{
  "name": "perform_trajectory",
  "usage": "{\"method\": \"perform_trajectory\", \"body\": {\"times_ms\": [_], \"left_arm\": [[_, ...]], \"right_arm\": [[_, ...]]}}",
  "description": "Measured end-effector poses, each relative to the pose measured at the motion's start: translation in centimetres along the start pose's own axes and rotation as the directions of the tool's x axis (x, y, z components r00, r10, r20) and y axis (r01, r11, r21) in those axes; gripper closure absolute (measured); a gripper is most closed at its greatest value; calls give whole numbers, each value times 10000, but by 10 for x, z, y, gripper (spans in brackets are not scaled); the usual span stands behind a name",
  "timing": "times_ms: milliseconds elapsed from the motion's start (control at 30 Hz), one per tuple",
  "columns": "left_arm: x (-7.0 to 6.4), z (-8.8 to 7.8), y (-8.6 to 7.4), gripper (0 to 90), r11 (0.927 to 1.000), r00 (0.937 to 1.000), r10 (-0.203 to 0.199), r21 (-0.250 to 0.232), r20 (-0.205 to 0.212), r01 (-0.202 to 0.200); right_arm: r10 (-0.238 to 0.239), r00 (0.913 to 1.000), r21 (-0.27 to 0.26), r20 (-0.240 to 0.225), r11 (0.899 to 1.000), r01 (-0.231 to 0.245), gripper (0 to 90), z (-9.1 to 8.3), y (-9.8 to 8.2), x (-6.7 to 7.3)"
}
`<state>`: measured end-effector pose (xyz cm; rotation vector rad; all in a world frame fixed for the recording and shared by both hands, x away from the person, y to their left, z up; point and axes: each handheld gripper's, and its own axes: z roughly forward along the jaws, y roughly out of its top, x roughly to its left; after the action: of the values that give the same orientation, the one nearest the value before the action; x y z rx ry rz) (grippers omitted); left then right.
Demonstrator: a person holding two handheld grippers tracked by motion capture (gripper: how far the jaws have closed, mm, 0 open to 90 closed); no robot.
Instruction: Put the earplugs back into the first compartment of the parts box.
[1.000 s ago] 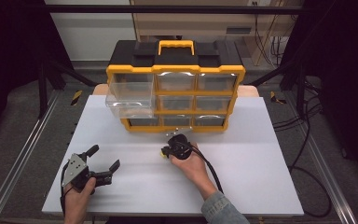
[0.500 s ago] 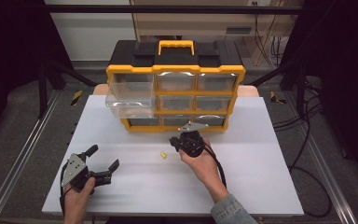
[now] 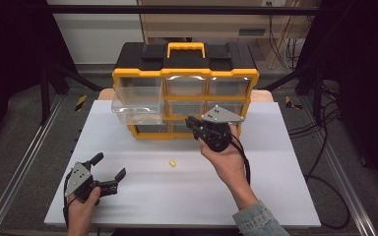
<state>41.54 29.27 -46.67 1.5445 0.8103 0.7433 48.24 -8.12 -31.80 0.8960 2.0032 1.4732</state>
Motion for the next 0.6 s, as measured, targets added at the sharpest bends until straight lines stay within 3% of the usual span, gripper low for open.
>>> {"method": "perform_trajectory", "body": {"times_ms": [33,67,100,133,200,367,533,600], "left_arm": [[0,0,0,7,10000,10000,3,-4,8,-3],[0,0,0,8,10000,10000,-5,-6,4,5],[0,0,0,8,10000,10000,-5,-6,4,5],[0,0,0,7,10000,10000,-11,-5,2,11],[0,0,0,8,10000,10000,7,-4,0,-7],[0,0,0,8,10000,10000,-17,-12,15,17],[0,0,0,8,10000,10000,-37,-13,20,37],[0,0,0,8,10000,10000,-23,-5,29,23]], "right_arm": [[0,10000,0,0,10000,0,839,0,0,0],[-52,10000,-434,-62,9990,49,839,-5,15,3],[-52,10000,-434,-62,9990,49,839,-5,15,3],[-195,9998,-781,-107,9968,186,839,-7,27,6],[-214,9997,-922,-104,9955,204,839,-7,32,7],[-313,9990,-1740,-305,9844,255,837,-7,64,15],[-324,9983,-2123,-485,9770,214,837,-5,82,21],[-366,9964,-2234,-763,9746,187,836,-1,91,27]]}}
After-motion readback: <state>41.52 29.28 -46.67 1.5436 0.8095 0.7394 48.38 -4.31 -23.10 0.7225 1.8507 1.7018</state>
